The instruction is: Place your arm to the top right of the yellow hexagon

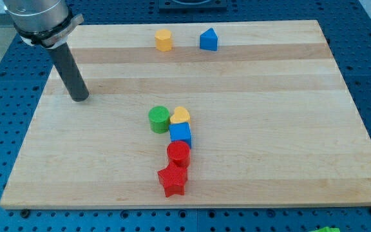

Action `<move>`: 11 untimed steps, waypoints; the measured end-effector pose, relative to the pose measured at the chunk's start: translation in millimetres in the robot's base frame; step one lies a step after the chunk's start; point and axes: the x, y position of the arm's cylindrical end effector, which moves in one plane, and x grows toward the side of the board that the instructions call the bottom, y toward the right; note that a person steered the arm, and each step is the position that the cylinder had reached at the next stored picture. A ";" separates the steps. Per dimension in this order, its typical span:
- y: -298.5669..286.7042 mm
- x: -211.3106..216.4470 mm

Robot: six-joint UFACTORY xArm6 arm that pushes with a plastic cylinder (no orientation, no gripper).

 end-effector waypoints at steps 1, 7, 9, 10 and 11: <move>-2.6 -3.5; 0.6 -133.0; 3.5 -148.3; 4.4 -159.0; 4.4 -159.0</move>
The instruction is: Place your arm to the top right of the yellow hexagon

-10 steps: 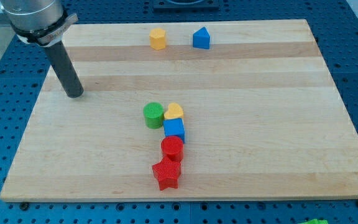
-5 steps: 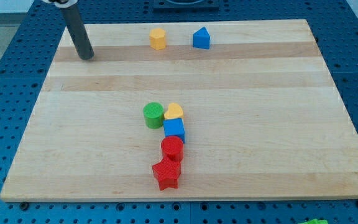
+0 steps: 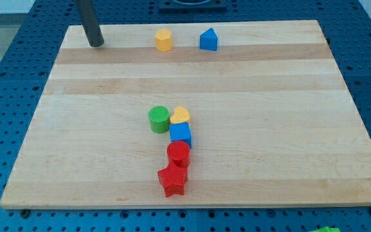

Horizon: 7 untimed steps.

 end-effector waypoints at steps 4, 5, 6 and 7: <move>5.2 -25.3; 16.3 -31.9; 49.2 -34.1; 94.0 -36.8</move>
